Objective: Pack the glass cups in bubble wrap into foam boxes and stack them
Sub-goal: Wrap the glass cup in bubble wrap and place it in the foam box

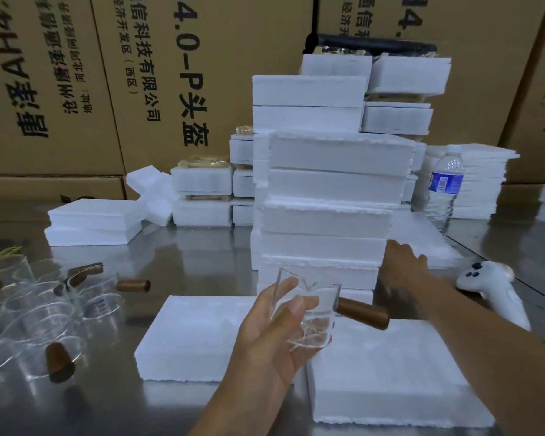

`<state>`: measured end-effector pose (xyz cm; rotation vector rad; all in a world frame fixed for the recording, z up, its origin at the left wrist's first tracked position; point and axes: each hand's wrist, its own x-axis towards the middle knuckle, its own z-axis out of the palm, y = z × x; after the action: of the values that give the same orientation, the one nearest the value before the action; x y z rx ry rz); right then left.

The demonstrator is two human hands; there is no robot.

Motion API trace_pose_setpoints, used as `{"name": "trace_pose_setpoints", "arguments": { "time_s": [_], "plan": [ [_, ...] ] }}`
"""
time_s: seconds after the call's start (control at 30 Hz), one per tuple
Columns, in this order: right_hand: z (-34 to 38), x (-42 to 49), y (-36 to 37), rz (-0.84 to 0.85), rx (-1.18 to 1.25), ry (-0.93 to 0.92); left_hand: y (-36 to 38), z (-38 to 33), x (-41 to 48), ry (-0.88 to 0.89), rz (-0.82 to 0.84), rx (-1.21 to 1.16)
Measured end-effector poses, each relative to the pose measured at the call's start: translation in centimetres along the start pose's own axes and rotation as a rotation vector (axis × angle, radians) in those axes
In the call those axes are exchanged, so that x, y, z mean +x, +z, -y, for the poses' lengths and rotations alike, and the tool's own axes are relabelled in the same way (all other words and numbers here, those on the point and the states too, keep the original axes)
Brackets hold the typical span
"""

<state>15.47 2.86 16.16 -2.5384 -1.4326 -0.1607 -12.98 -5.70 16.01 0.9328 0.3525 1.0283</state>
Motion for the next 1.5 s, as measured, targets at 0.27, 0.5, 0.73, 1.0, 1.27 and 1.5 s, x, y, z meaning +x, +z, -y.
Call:
{"name": "trace_pose_setpoints", "arguments": {
  "time_s": [0.27,0.5,0.73,1.0,1.27,1.5],
  "plan": [
    [0.0,0.2,-0.1,-0.244,-0.173,0.065,0.2,0.5,0.1,-0.014,0.039,0.073],
    [-0.5,-0.8,-3.4,-0.278,0.150,0.146,0.5,0.1,-0.2,-0.008,0.033,0.017],
    [-0.3,-3.3,-8.6,-0.439,0.642,0.127,0.3,-0.7,-0.3,0.040,-0.011,-0.086],
    [0.4,-7.5,-12.1,-0.559,1.245,0.199,-0.2,-1.2,-0.2,0.050,-0.100,-0.165],
    [2.4,-15.3,-12.5,-0.835,1.023,-0.443,-0.1,-2.2,-0.7,0.043,-0.114,-0.247],
    [4.8,-18.5,-10.6,-0.579,0.700,-0.787,-0.5,-3.1,-0.9,0.142,-0.110,-0.379]
  ]
}}
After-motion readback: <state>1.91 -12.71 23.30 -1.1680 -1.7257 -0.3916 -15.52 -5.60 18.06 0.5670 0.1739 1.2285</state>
